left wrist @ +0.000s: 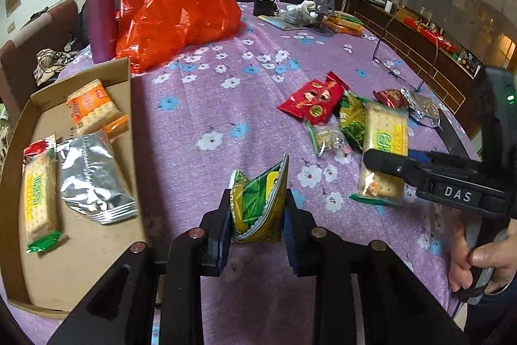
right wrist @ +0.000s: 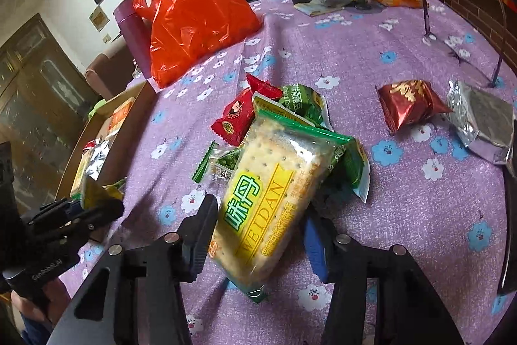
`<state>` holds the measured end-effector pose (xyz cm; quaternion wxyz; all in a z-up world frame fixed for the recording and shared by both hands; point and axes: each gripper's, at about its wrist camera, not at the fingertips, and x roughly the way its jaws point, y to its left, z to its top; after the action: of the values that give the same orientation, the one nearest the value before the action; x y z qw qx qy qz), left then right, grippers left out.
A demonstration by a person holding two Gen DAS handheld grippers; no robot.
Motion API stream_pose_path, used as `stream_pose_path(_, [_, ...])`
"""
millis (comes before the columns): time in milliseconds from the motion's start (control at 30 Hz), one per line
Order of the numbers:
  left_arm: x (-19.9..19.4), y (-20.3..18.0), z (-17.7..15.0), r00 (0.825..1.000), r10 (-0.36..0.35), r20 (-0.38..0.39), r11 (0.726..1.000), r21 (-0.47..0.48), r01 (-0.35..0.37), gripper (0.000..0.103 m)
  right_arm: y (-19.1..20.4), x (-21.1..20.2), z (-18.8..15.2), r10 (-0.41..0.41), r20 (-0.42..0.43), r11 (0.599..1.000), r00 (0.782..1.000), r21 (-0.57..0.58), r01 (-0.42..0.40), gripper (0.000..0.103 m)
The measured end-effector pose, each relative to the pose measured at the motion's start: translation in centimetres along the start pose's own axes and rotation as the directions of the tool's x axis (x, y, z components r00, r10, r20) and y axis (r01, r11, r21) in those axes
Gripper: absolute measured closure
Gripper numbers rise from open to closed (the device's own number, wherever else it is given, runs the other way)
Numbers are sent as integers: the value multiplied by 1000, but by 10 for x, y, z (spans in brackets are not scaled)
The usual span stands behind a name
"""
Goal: Organize snacks
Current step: 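Grasp the green pea snack packet with the left tool, then grasp the long yellow cracker pack with the right tool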
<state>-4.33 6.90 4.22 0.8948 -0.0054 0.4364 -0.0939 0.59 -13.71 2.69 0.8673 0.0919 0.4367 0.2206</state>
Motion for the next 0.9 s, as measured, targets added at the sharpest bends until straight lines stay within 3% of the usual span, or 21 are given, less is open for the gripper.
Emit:
stream_pose_path(100, [4,-10,0,1000,-10,9,1000,20,10,76,5,-10,0,33,44,999,999,-21,-32,74])
stream_pose_path(300, [10,-16,0,1000,-7,5,1000,31,7,76,11,-1,-3,81,41,996,996,-40,-80,73])
stream_pose_path(400, [11,-15,0,1000,-11,3,1000,23,11,76,9,-1,-1,137,44,990,990,-23,-136,79])
stream_pose_path(533, [10,-10,1,1000,-12,9,1000,4,12,76,5,-6,-1,224,89,974,971,1,-225,82])
stream_pose_path(667, [5,-5,4,1000,-16,23,1000,-19,17,76,12,-19,-1,281,153,960,947,-51,-277,82])
stream_pose_path(900, [-13,5,7,998,-3,67,999,-41,6,76,14,-21,-2,347,156,938,925,-50,-343,81])
